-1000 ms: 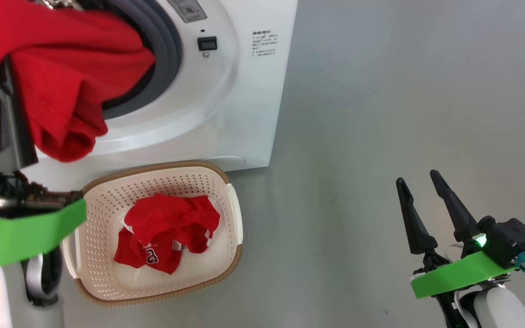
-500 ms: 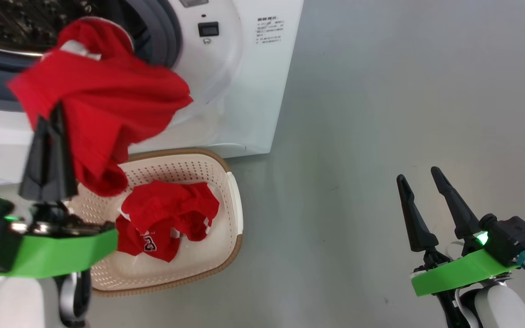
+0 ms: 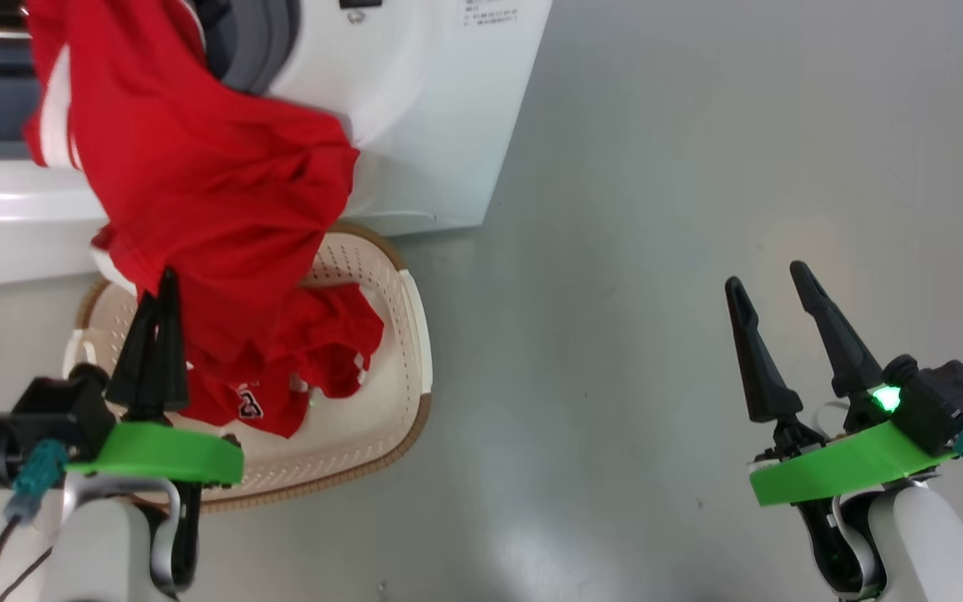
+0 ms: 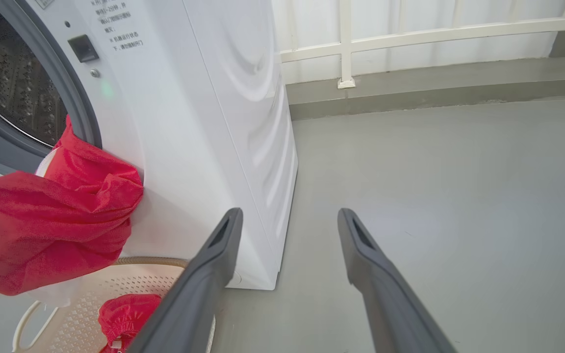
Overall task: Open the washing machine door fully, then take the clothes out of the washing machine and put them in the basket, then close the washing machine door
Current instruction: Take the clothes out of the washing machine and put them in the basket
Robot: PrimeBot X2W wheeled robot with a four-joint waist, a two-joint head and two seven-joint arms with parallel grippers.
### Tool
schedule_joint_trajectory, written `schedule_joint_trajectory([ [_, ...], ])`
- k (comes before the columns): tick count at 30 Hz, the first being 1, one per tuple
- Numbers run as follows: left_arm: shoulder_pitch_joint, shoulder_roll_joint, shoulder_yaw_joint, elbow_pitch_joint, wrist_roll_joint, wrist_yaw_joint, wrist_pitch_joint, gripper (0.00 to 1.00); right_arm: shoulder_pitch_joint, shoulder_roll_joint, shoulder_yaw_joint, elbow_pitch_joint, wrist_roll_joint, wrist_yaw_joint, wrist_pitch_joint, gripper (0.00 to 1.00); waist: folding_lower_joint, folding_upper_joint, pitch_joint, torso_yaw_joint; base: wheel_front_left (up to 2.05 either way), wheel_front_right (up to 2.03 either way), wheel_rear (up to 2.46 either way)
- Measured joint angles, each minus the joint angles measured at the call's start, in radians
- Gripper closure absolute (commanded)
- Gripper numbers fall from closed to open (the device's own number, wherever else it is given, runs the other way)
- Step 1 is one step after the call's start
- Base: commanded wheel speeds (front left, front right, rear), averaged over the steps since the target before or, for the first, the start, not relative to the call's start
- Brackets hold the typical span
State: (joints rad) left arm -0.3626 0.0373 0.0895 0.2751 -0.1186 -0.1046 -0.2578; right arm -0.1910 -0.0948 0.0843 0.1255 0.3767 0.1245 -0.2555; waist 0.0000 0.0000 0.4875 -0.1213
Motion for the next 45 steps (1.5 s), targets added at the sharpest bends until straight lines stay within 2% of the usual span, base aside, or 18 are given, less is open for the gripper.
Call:
schedule_joint_trajectory([
  [15,-0.210,0.002,0.039,0.405,0.057,-0.002,0.000,1.00,-0.077,0.010,0.007,-0.014,0.003,0.000,0.000,0.00,0.0000,0.0000,0.149,-0.029,0.00,0.00,0.00],
  [22,-0.308,0.018,0.042,0.544,0.064,-0.003,0.000,1.00,-0.106,0.013,0.019,-0.019,0.003,0.000,0.000,0.00,0.0000,0.0001,0.205,-0.043,0.00,0.00,0.00],
  [24,-0.331,0.020,0.043,0.571,0.066,-0.002,0.000,0.96,-0.106,0.014,0.021,-0.019,0.003,0.000,0.000,0.00,0.0000,0.0000,0.218,-0.047,0.00,0.00,0.00],
  [25,-0.342,0.023,0.044,0.584,0.066,-0.002,0.000,0.94,-0.106,0.014,0.022,-0.019,0.004,0.000,0.000,0.00,0.0000,0.0000,0.224,-0.048,0.00,0.00,0.00],
  [28,-0.376,0.036,0.047,0.615,0.066,0.000,0.001,0.76,-0.112,0.016,0.025,-0.019,0.010,0.000,0.000,0.00,0.0000,0.0000,0.240,-0.053,0.00,0.00,0.00],
  [29,-0.385,0.040,0.047,0.622,0.066,0.002,0.001,0.65,-0.119,0.017,0.026,-0.019,0.010,0.000,0.000,0.00,0.0000,0.0000,0.244,-0.055,0.00,0.00,0.00],
  [30,-0.400,0.045,0.049,0.637,0.066,0.003,0.001,0.40,-0.131,0.017,0.027,-0.021,0.010,0.000,0.000,0.00,0.0000,0.0000,0.251,-0.059,0.00,0.00,0.00],
  [31,-0.405,0.046,0.049,0.641,0.067,0.004,0.001,0.23,-0.132,0.018,0.028,-0.021,0.010,0.000,0.000,0.00,0.0000,0.0000,0.254,-0.060,0.00,0.00,0.00],
  [32,-0.409,0.045,0.048,0.645,0.067,0.008,0.001,0.09,-0.132,0.018,0.028,-0.021,0.010,0.000,0.000,0.00,0.0000,0.0000,0.256,-0.062,0.00,0.00,0.00],
  [33,-0.412,0.045,0.048,0.648,0.067,0.008,0.001,0.00,-0.132,0.018,0.028,-0.021,0.010,0.000,0.000,0.00,0.0000,0.0000,0.258,-0.063,0.00,0.00,0.00],
  [45,-0.419,0.042,0.050,0.654,0.066,0.008,0.001,0.00,-0.132,0.022,0.028,-0.015,0.010,0.000,0.000,0.00,0.0000,0.0000,0.237,-0.059,0.00,0.00,0.00],
])
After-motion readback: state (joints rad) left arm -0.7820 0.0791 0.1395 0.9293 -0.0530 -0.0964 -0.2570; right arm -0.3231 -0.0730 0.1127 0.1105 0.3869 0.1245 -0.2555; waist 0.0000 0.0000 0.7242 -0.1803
